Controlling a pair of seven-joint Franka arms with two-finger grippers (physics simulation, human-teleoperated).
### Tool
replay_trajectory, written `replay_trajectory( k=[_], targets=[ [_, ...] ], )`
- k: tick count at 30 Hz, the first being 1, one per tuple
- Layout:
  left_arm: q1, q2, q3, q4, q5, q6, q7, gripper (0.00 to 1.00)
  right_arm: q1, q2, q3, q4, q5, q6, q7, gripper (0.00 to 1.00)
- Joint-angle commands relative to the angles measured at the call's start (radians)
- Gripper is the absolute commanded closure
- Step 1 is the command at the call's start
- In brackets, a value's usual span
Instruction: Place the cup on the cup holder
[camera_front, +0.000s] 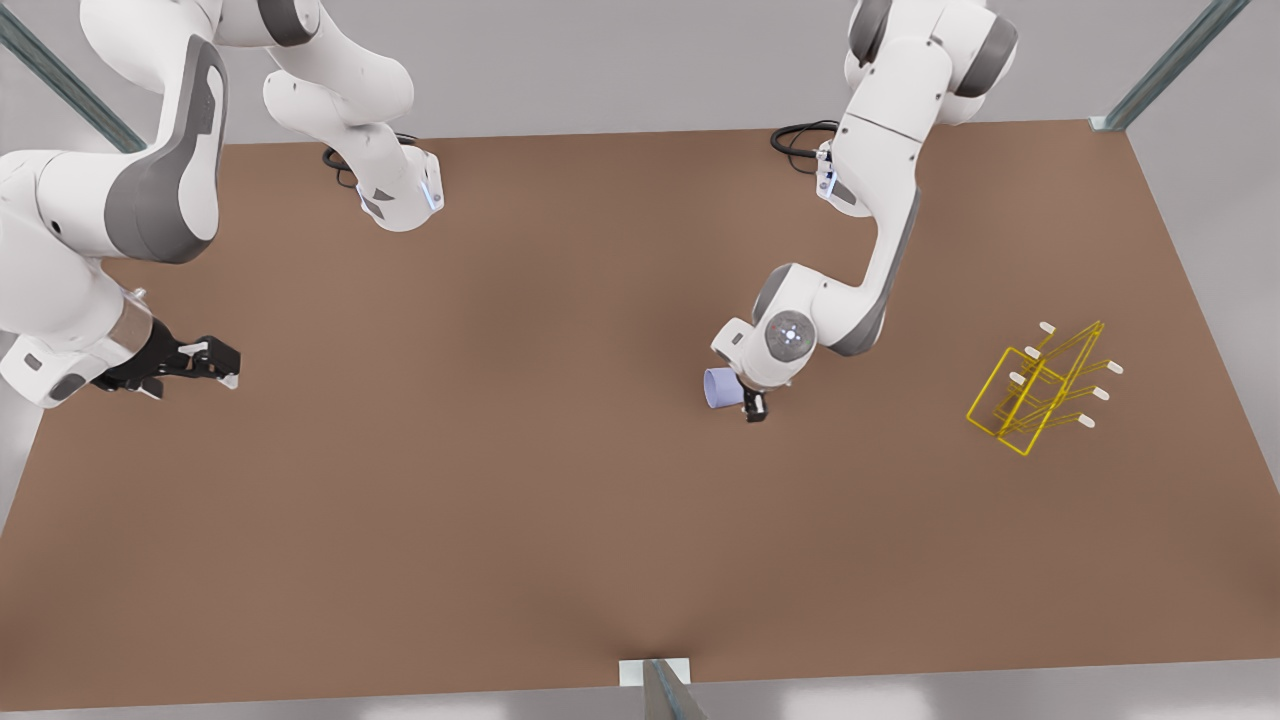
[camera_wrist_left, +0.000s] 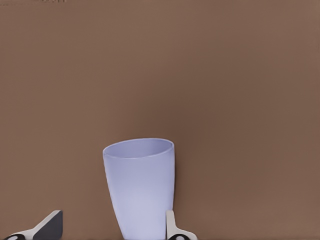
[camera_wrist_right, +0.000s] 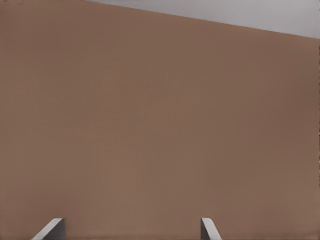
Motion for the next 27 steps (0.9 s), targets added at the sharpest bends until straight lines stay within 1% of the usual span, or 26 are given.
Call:
replay_trajectory(
  k=[1, 3, 7, 16, 24, 27],
  targets=[
    [-0.004, 0.008, -0.002, 0.0, -0.007, 0.029, 0.142, 0.0, -0.003, -0.001, -0.007, 0.001, 0.0, 0.0, 0.056, 0.0],
    [-0.004, 0.017, -0.002, -0.001, -0.027, 0.032, 0.142, 0.0, -0.003, -0.001, -0.022, 0.003, 0.003, 0.003, 0.056, 0.0],
    [-0.004, 0.014, -0.002, -0.053, -0.034, 0.064, 0.14, 0.0, -0.003, -0.005, -0.027, 0.001, 0.004, -0.003, 0.056, 0.0],
    [-0.007, 0.072, -0.005, -0.053, -0.065, 0.159, 0.134, 0.0, -0.003, -0.001, -0.024, 0.001, 0.004, 0.005, 0.056, 0.0],
    [-0.007, 0.102, -0.005, -0.055, -0.105, 0.162, 0.134, 0.0, -0.001, 0.004, -0.024, 0.001, 0.004, 0.011, 0.056, 0.0],
    [-0.007, 0.102, -0.005, -0.055, -0.106, 0.161, 0.134, 0.09, 0.002, 0.005, -0.024, 0.001, 0.004, 0.011, 0.056, 0.0]
  ],
)
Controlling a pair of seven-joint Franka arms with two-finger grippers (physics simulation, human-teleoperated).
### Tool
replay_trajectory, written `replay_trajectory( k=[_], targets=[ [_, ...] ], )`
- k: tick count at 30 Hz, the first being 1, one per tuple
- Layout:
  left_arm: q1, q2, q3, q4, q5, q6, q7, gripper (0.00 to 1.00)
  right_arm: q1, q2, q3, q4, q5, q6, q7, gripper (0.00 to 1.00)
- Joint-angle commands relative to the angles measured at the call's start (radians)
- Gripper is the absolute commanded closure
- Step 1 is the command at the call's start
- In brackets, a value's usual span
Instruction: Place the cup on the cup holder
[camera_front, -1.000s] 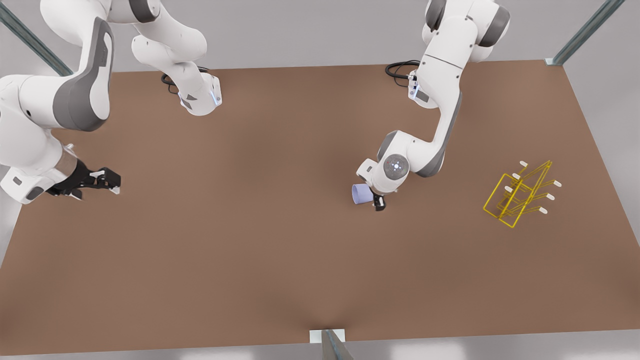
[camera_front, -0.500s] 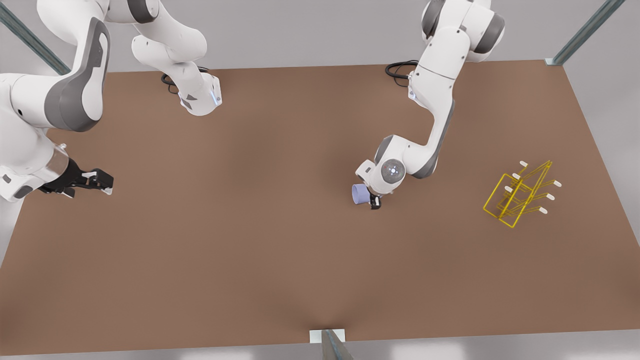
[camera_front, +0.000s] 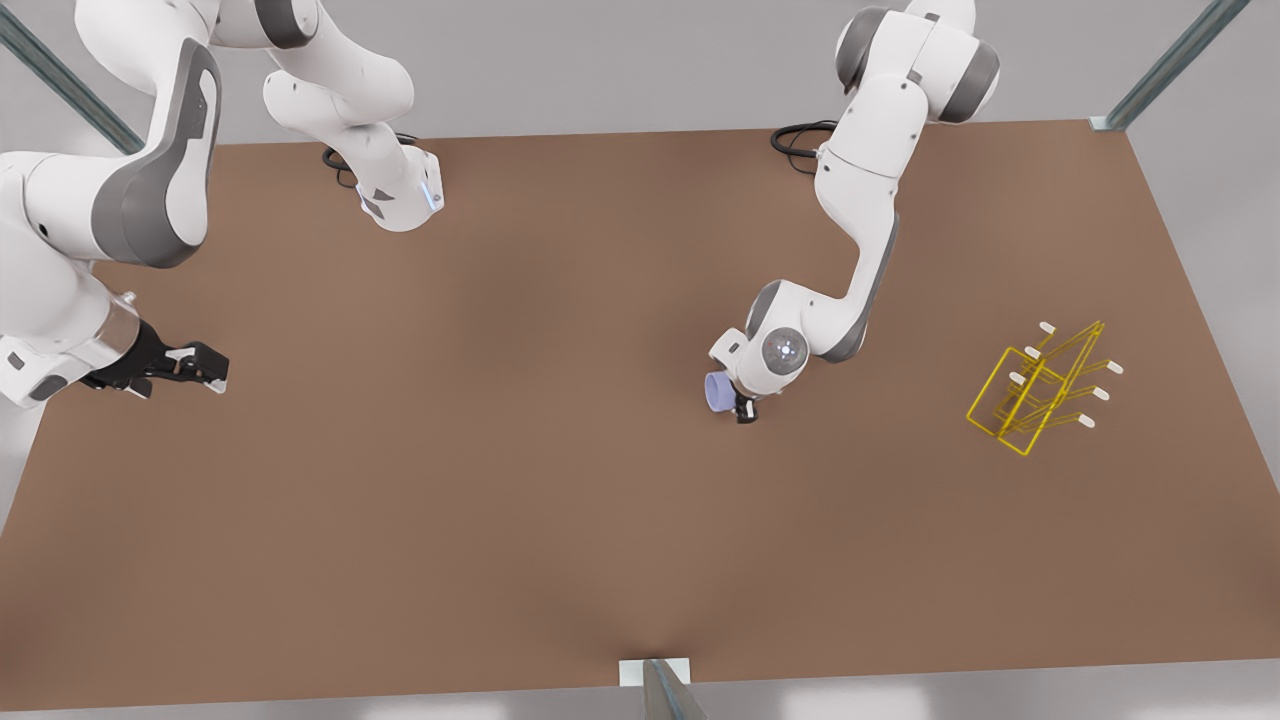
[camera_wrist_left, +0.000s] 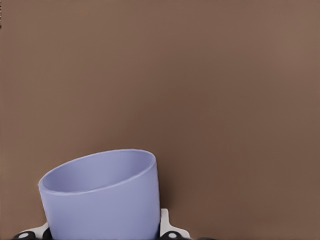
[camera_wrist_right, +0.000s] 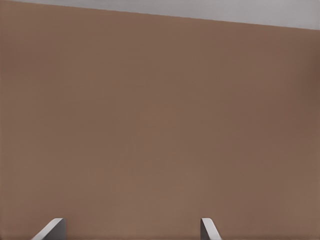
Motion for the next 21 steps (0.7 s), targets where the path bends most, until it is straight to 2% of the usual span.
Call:
replay_trajectory(
  k=[1, 4, 5, 7, 11, 16, 17, 18, 19, 21],
  targets=[
    [0.0, -0.001, 0.0, 0.0, -0.005, 0.007, 0.028, 0.13, 0.0, 0.001, -0.001, 0.001, 0.001, 0.001, 0.012, 0.0],
    [0.001, -0.001, 0.0, 0.0, -0.005, 0.0, 0.028, 0.18, 0.001, -0.001, 0.0, 0.001, -0.01, 0.001, 0.01, 0.0],
    [0.001, -0.001, 0.002, 0.0, -0.003, -0.002, 0.035, 0.13, 0.001, 0.001, 0.0, 0.001, 0.001, 0.001, 0.007, 0.0],
    [0.0, -0.011, 0.002, -0.003, -0.005, -0.014, 0.028, 0.15, -0.002, 0.002, 0.0, 0.001, 0.022, 0.01, 0.006, 0.0],
    [0.0, -0.039, 0.006, -0.009, -0.003, -0.054, -0.011, 0.26, -0.013, 0.001, -0.003, -0.003, 0.065, 0.009, 0.006, 0.0],
    [0.0, -0.12, 0.04, 0.033, 0.011, -0.161, -0.06, 0.25, -0.014, -0.001, -0.003, -0.001, 0.067, 0.007, 0.006, 0.0],
    [-0.003, -0.139, 0.052, 0.068, 0.104, -0.221, -0.132, 0.25, -0.014, 0.001, -0.003, -0.001, 0.067, 0.009, 0.006, 0.0],
    [-0.002, -0.153, 0.052, 0.152, 0.271, -0.361, -0.27, 0.26, -0.014, 0.001, -0.003, -0.001, 0.067, 0.009, 0.006, 0.0],
    [-0.002, -0.146, 0.052, 0.243, 0.371, -0.511, -0.31, 0.27, -0.014, 0.001, -0.003, -0.001, 0.067, 0.009, 0.006, 0.0],
    [-0.002, -0.146, 0.052, 0.332, 0.517, -0.678, -0.328, 0.27, -0.014, 0.001, -0.003, -0.001, 0.067, 0.009, 0.006, 0.0]
  ],
)
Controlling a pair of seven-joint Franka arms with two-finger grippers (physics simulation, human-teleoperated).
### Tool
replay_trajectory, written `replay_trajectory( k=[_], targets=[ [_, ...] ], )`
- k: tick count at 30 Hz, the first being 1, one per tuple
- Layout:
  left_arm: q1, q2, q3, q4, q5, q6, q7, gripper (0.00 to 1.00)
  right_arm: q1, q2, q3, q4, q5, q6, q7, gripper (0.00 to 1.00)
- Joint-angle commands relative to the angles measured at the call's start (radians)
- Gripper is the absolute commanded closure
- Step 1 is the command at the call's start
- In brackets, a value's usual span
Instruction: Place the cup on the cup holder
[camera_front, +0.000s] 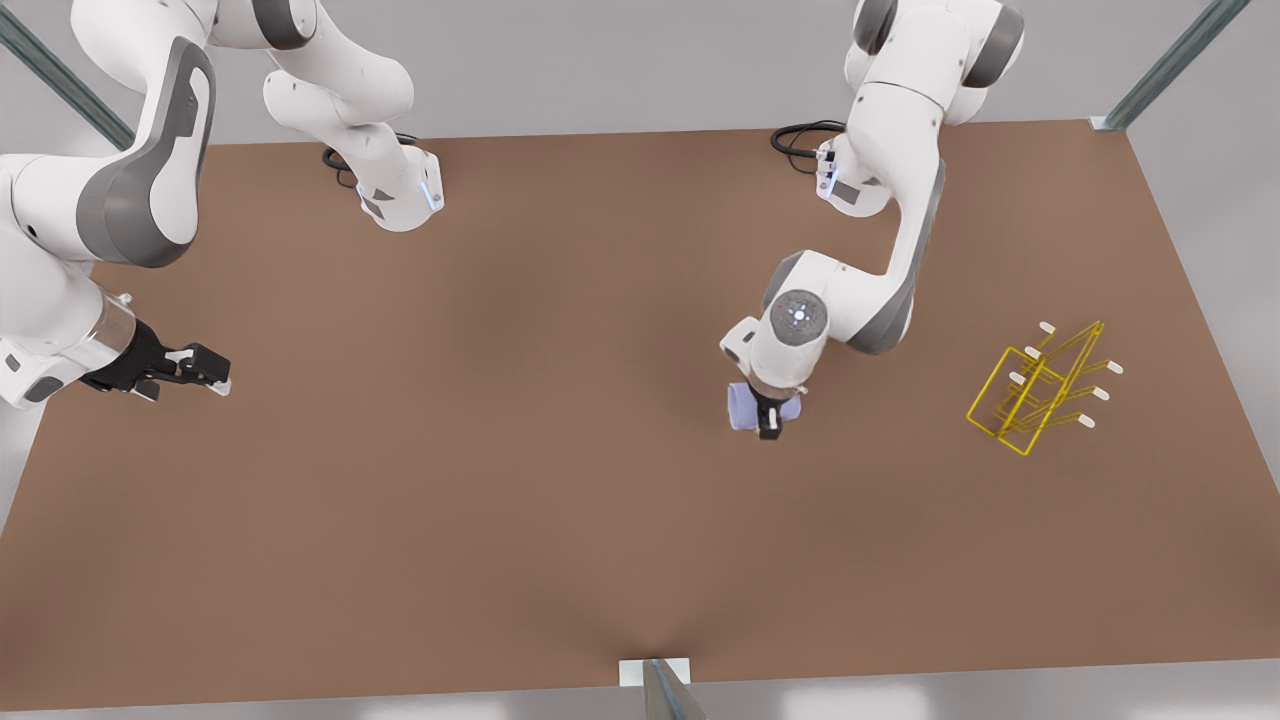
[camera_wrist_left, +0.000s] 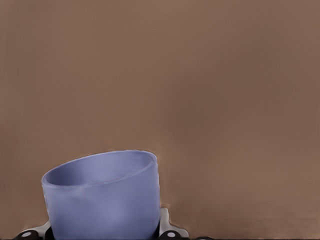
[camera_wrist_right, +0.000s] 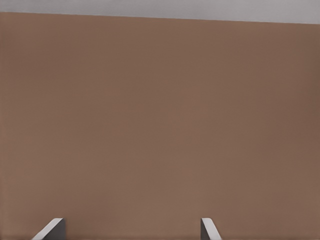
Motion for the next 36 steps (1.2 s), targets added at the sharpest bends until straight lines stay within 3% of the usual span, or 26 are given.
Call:
replay_trajectory(
  k=[1, 8, 14, 20, 29, 36],
  targets=[
    [0.0, -0.002, 0.001, 0.063, 0.236, -0.405, -0.249, 0.28, 0.0, -0.001, -0.001, 0.001, 0.002, 0.001, 0.001, 0.0],
    [-0.028, 0.001, -0.007, 0.124, 0.666, -0.71, -0.24, 0.29, 0.0, -0.001, -0.001, 0.001, 0.001, 0.001, 0.001, 0.0],
    [-0.084, 0.037, -0.01, 0.138, 0.903, -0.932, -0.241, 0.3, 0.002, -0.001, -0.001, 0.001, 0.001, 0.001, 0.001, 0.0],
    [-0.083, 0.142, 0.037, 0.083, 1.172, -1.002, -0.269, 0.3, 0.002, -0.001, -0.001, 0.001, 0.001, 0.001, 0.001, 0.0],
    [-0.061, 0.139, 0.137, -0.169, 1.204, -0.965, -0.433, 0.33, 0.002, 0.0, -0.001, 0.001, 0.001, 0.001, 0.001, 0.0],
    [-0.008, 0.165, 0.172, -0.213, 1.229, -0.874, -0.554, 0.33, 0.002, 0.0, -0.001, 0.001, 0.001, 0.001, 0.001, 0.0]
  ],
)
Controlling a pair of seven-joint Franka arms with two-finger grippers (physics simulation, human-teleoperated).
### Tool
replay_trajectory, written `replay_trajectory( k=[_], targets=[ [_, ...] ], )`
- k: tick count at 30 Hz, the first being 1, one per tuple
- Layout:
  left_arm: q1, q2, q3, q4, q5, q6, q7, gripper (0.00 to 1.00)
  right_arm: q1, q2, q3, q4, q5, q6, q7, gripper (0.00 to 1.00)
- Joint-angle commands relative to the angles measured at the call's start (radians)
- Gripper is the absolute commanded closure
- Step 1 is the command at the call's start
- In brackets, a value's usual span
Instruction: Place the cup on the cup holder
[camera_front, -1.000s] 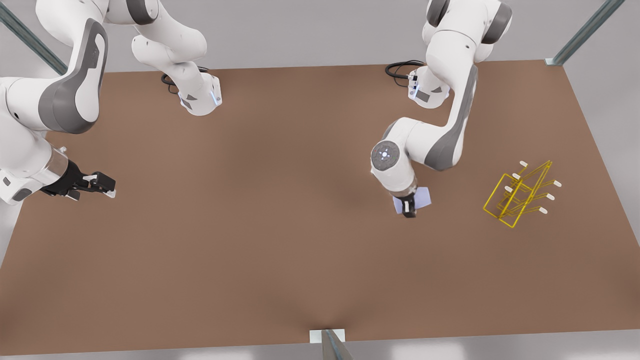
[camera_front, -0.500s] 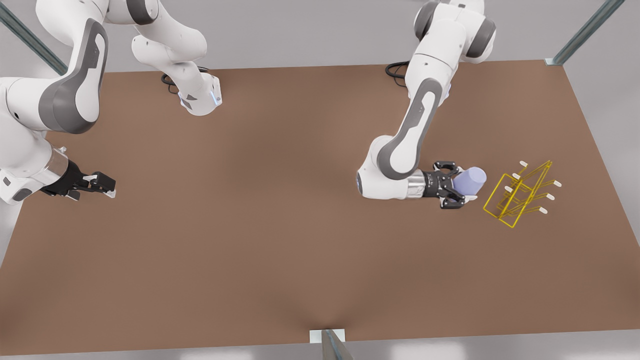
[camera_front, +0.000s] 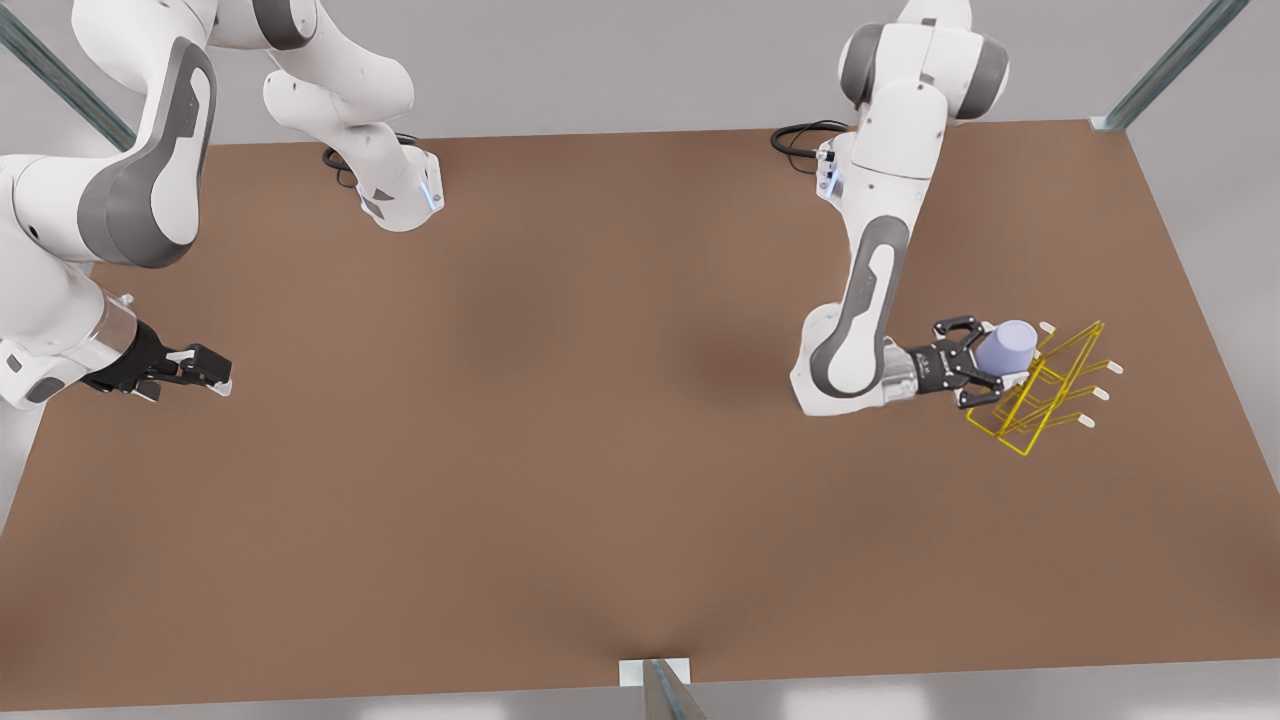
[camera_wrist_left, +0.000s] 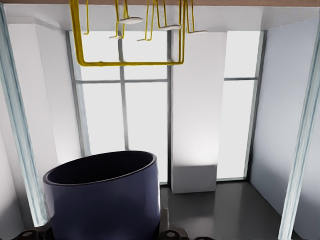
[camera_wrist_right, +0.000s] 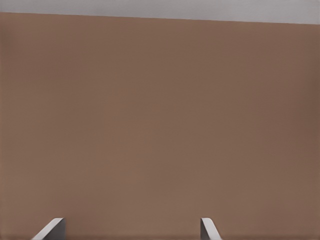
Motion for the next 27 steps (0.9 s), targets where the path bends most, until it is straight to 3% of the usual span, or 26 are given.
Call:
replay_trajectory(
  k=[1, 13, 27],
  targets=[
    [0.01, 0.003, 0.018, 0.0, 0.016, 0.053, -0.219, 0.33, 0.0, -0.001, -0.001, 0.0, 0.001, 0.001, 0.0, 0.0],
    [0.109, 0.087, 0.02, 0.002, 0.102, 0.147, -0.324, 0.33, 0.0, -0.002, -0.001, 0.0, 0.001, -0.001, 0.001, 0.0],
    [0.108, 0.048, 0.021, -0.126, 0.091, 0.127, -0.408, 0.33, 0.0, -0.002, 0.001, 0.0, 0.001, -0.001, 0.001, 0.0]
  ],
)
